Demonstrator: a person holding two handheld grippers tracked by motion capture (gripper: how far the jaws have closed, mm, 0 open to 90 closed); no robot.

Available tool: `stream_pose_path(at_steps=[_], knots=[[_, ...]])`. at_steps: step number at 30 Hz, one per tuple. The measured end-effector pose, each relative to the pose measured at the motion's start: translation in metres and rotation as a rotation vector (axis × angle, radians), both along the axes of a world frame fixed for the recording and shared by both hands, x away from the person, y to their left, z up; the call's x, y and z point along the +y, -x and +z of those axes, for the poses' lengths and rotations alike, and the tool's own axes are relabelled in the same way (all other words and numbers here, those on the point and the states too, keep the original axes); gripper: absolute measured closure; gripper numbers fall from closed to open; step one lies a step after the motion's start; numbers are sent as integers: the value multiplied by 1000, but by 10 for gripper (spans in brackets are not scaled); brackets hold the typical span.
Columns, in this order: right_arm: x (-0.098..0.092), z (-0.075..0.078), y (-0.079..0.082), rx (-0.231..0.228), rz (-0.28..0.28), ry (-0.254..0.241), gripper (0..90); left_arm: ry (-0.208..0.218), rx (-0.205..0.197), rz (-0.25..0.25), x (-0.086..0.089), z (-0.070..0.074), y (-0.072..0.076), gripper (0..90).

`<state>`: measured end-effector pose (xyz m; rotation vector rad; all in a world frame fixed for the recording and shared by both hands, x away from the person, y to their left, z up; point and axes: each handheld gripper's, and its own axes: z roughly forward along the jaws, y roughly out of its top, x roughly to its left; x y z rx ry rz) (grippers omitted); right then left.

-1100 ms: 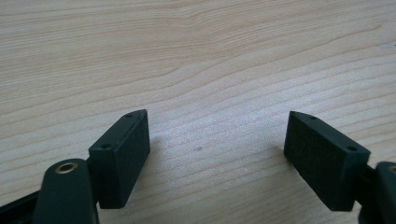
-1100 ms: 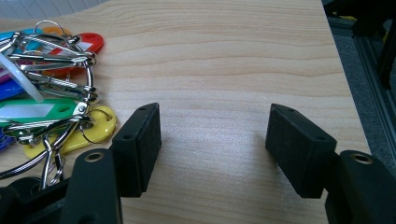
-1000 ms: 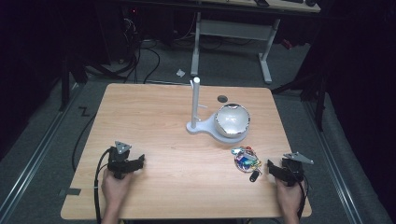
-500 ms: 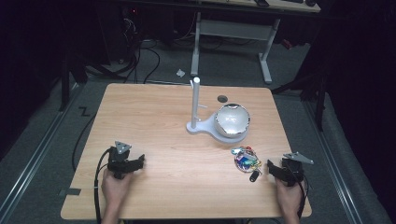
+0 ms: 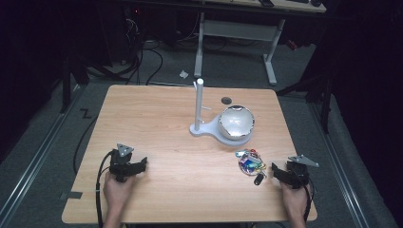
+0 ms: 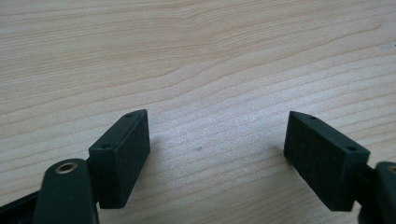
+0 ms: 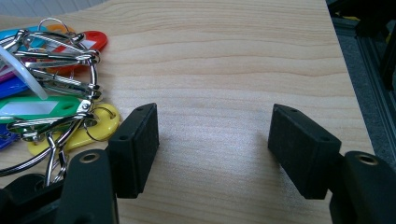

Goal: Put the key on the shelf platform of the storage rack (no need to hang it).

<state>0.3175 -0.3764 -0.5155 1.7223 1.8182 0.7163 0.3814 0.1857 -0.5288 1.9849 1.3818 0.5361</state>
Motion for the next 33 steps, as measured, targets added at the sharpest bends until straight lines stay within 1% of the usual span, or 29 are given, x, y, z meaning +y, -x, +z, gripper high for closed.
stream_pose_path(at_steps=[11, 20, 23, 25, 28, 29, 30, 33], knots=[[0, 0, 0, 0, 1, 0, 342, 0, 0, 0, 0, 0, 0, 229], [-1, 1, 0, 1, -4, 6, 362, 0, 0, 0, 0, 0, 0, 228], [-2, 1, 1, 7, -2, -2, 370, 0, 0, 0, 0, 0, 0, 229], [-3, 2, 2, 12, -7, -17, 373, 0, 0, 0, 0, 0, 0, 229], [-4, 3, 3, 11, -5, -19, 376, 0, 0, 0, 0, 0, 0, 229], [-4, 5, 4, 3, 2, -21, 379, 0, 0, 0, 0, 0, 0, 229], [-2, 5, 5, 5, -5, -29, 380, 0, 0, 0, 0, 0, 0, 229], [1, 8, 6, -4, 14, -26, 381, 0, 0, 0, 0, 0, 0, 229]])
